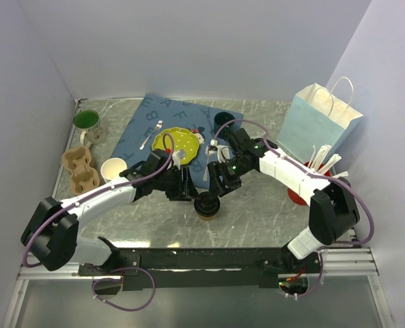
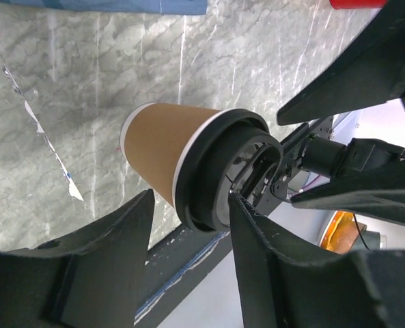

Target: Pack the takeout coffee

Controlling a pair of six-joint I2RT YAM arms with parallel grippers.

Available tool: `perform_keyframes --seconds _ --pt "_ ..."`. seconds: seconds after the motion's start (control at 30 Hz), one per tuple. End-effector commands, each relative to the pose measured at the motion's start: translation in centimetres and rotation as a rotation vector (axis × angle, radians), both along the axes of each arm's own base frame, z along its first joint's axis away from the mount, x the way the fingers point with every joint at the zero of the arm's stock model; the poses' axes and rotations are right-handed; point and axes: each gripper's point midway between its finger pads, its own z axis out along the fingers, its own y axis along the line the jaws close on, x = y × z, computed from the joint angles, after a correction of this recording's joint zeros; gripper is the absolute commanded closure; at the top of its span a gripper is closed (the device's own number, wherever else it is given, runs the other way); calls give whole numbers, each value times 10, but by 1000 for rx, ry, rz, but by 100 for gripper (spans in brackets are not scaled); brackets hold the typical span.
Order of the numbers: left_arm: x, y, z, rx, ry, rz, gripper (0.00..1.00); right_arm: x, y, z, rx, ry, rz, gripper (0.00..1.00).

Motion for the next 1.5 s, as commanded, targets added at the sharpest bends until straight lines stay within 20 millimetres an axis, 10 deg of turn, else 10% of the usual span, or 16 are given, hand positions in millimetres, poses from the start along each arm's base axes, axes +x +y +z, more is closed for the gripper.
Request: perform_keyframes --seconds 0.0,0.4,0.87,1.47 --pt "5 -6 0 -19 -39 1 46 10 6 4 37 -30 32 34" --pt "5 -1 -9 20 -39 13 52 15 7 -28 14 8 19 48" --pt "4 7 23 20 -85 28 47 11 0 -42 2 15 4 53" --pt "-7 13 -16 54 -5 44 52 9 -1 -39 3 15 -7 53"
